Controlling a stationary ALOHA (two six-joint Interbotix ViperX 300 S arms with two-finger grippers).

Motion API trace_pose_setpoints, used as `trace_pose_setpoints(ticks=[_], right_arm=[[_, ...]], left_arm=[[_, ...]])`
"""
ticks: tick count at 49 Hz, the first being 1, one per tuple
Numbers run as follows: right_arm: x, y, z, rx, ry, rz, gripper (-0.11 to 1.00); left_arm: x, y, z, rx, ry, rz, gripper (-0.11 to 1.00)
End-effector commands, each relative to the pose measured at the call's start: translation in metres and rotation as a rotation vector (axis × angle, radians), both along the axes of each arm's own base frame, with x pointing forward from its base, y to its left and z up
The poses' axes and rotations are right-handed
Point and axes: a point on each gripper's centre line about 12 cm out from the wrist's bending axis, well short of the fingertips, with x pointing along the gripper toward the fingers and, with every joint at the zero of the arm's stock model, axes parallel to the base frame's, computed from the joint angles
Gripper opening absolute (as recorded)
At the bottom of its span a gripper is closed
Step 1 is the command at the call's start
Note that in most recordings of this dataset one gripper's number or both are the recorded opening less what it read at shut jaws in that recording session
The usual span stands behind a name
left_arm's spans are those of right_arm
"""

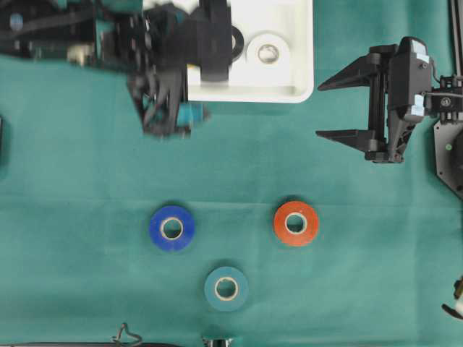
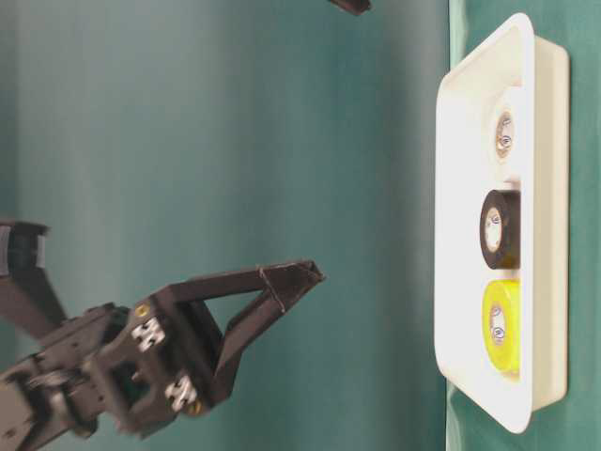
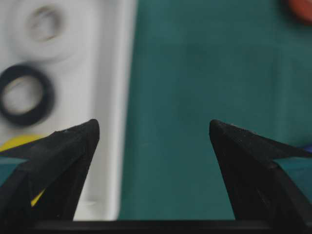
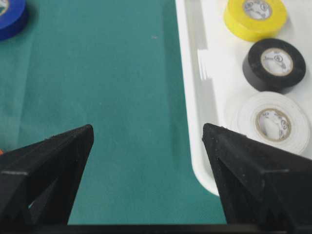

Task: Pick up the tape from a random location and place it into the white case.
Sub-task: 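Withdraw the left gripper from the tray back to the left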

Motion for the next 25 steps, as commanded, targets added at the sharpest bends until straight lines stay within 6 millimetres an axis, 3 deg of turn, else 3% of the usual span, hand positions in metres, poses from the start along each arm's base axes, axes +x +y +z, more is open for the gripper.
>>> trace_pose_setpoints(ticks=[1, 10, 25], right_arm=[[0.004, 0.0, 0.008, -0.005, -0.024, 0.002, 0.89], [0.004, 0.0, 0.009, -0.005, -0.024, 0.002, 0.89], [0.004, 0.0, 0.009, -0.001, -0.028, 0.0, 0.89]], left_arm=[[-0.002, -0.014, 0.018, 0.0, -0.054, -0.032, 0.99], [-0.001, -0.028, 0.018, -0.005, -0.063, -0.062, 0.99], [-0.003, -0.028, 0.017, -0.006, -0.072, -0.062, 0.99]])
